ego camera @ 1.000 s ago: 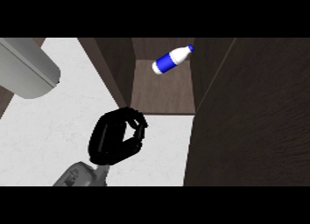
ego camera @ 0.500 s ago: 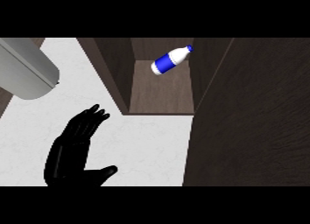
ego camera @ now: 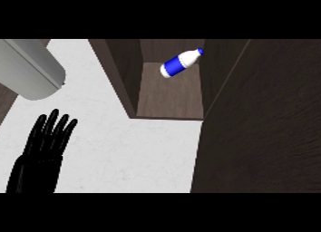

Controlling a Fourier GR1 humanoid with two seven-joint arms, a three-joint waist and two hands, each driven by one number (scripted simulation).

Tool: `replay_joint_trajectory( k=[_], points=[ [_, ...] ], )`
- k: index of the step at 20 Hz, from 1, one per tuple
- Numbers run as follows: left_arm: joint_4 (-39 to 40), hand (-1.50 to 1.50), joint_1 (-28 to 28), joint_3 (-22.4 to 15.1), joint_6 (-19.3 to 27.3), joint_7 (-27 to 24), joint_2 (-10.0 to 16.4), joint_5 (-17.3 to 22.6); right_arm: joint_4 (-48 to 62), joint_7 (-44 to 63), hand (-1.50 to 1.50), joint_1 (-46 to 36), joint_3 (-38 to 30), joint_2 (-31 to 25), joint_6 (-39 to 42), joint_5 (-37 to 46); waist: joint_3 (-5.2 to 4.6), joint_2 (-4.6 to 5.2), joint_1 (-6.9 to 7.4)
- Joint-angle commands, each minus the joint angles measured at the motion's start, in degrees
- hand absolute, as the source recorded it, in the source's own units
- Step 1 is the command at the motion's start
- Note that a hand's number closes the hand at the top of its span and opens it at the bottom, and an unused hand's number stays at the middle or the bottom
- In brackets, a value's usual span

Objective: Pick up the bottled water, place it into the cabinet and close the cabinet

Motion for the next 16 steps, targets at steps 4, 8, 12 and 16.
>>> replay_joint_trajectory(
  k=[4,8,12,16],
  points=[
    [-2.40,-1.50,4.45,4.25,-4.45,0.05,4.30,3.64,-9.12,8.62,1.50,-5.88,10.42,-1.78,0.93,8.49,-0.32,0.33,2.07],
    [-2.91,-1.50,5.43,5.89,-6.82,-0.24,5.81,4.81,-7.30,10.20,1.50,-5.15,15.65,0.80,-2.13,4.30,-0.33,0.77,2.27],
    [-2.53,-1.50,7.81,8.46,-10.90,-0.79,8.60,6.41,-5.17,9.76,1.50,-7.26,17.48,3.12,-3.50,0.67,-0.31,1.18,4.71],
    [-3.49,-1.50,7.94,8.97,-12.79,0.28,9.74,7.91,-2.48,11.27,1.50,-11.68,17.08,3.47,-3.26,0.87,-0.25,1.75,6.08]
  ],
)
